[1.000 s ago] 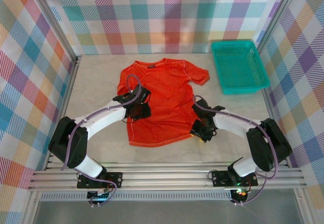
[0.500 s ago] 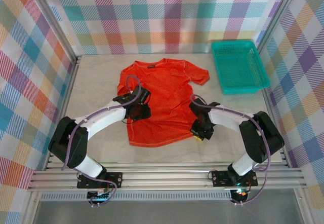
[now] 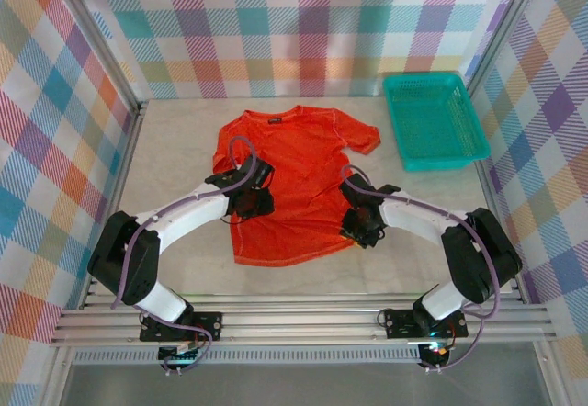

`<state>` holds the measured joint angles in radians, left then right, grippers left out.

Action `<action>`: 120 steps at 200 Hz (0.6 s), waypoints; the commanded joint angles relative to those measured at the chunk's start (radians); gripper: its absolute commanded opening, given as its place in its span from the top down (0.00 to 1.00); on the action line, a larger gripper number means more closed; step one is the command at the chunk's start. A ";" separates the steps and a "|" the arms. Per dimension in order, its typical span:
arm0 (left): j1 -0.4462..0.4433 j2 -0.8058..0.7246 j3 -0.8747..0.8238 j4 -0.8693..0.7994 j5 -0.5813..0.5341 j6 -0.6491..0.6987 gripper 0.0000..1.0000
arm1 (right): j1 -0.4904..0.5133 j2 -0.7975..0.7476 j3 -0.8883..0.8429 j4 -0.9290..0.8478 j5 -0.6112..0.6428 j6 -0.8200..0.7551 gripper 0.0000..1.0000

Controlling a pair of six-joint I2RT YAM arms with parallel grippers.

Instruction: Fold the inside-out t-shirt

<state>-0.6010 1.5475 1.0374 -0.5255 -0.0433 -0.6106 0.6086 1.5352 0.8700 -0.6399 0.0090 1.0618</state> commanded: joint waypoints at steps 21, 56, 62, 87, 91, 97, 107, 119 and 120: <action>-0.010 -0.006 0.013 -0.035 -0.003 0.004 0.74 | 0.007 0.056 0.034 0.015 -0.005 0.014 0.65; -0.010 -0.009 0.005 -0.032 -0.006 0.002 0.74 | 0.016 0.063 0.021 0.024 -0.002 0.031 0.65; -0.010 -0.007 0.005 -0.031 -0.004 0.002 0.74 | 0.016 0.067 0.019 0.026 0.002 0.033 0.65; -0.010 -0.007 0.006 -0.027 0.003 -0.001 0.74 | 0.016 0.101 0.024 0.032 0.012 0.030 0.65; -0.009 -0.009 0.007 -0.028 0.003 -0.001 0.74 | 0.016 0.106 0.024 0.035 0.013 0.030 0.65; -0.010 -0.011 0.009 -0.030 0.004 -0.001 0.74 | 0.016 0.112 0.023 0.037 0.013 0.033 0.65; -0.010 -0.015 0.012 -0.036 0.001 0.001 0.74 | 0.015 0.121 0.023 0.044 0.013 0.036 0.66; -0.010 -0.022 0.016 -0.044 -0.003 0.004 0.74 | 0.016 0.131 0.023 0.049 0.009 0.039 0.67; -0.010 -0.023 0.016 -0.045 -0.004 0.005 0.74 | 0.016 0.131 0.023 0.049 0.009 0.039 0.67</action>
<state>-0.6010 1.5475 1.0374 -0.5262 -0.0433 -0.6102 0.6167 1.6245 0.8909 -0.6056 0.0090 1.0832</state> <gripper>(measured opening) 0.260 0.344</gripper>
